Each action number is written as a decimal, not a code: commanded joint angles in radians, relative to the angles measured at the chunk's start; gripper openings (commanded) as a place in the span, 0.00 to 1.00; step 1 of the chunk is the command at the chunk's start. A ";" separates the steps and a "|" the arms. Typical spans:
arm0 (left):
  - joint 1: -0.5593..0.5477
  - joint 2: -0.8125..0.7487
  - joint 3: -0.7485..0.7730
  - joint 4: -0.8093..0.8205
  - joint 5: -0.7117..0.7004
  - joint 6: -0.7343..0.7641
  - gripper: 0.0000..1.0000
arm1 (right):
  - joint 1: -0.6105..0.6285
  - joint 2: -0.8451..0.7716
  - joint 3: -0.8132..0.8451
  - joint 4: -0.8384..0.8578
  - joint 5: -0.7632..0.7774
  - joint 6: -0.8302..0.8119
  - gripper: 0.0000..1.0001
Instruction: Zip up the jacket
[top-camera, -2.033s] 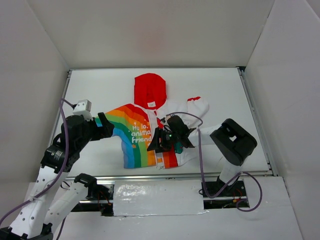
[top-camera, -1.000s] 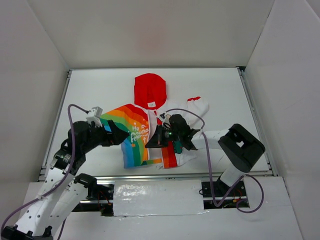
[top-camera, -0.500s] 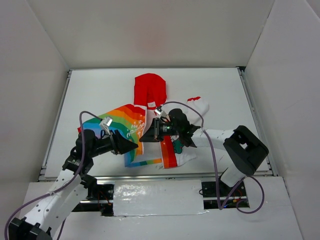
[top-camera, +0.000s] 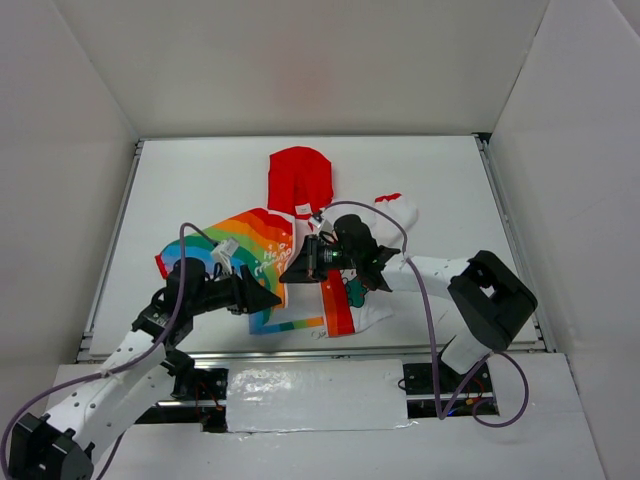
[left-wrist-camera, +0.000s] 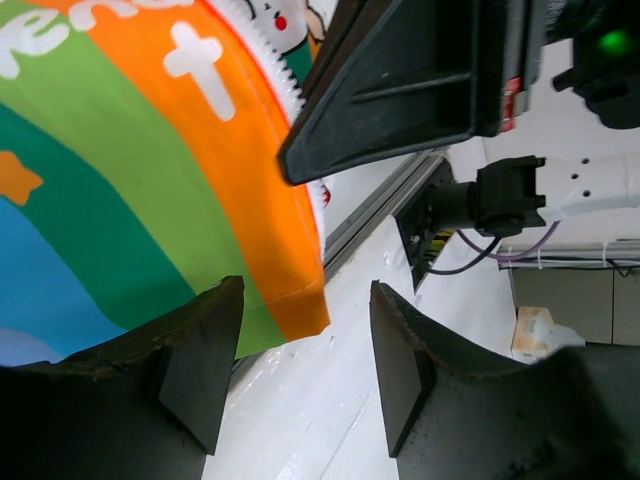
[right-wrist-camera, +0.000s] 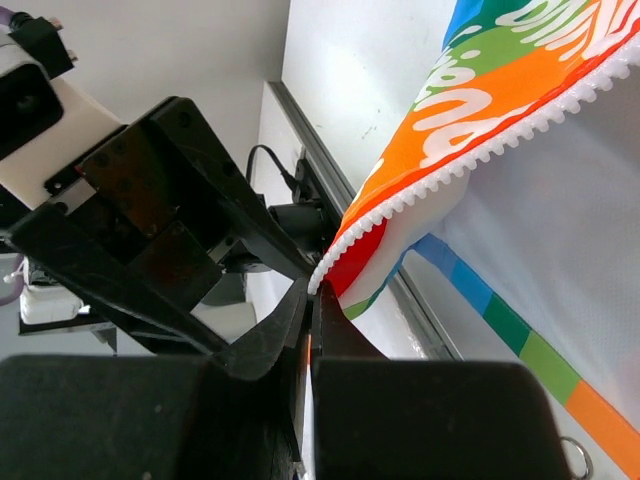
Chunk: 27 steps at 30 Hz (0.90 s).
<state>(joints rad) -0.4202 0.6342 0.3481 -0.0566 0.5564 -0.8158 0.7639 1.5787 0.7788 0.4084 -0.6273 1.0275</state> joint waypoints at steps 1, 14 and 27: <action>-0.014 0.018 0.031 -0.011 -0.038 0.023 0.64 | 0.011 -0.029 0.050 -0.014 0.008 -0.029 0.00; -0.054 0.070 0.014 0.098 -0.016 -0.008 0.60 | 0.021 -0.017 0.068 -0.071 0.043 -0.050 0.00; -0.077 0.108 -0.001 0.118 -0.041 -0.008 0.46 | 0.025 -0.013 0.071 -0.072 0.049 -0.037 0.00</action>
<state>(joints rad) -0.4908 0.7383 0.3439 0.0067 0.5175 -0.8185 0.7792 1.5787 0.8089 0.3264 -0.5854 0.9977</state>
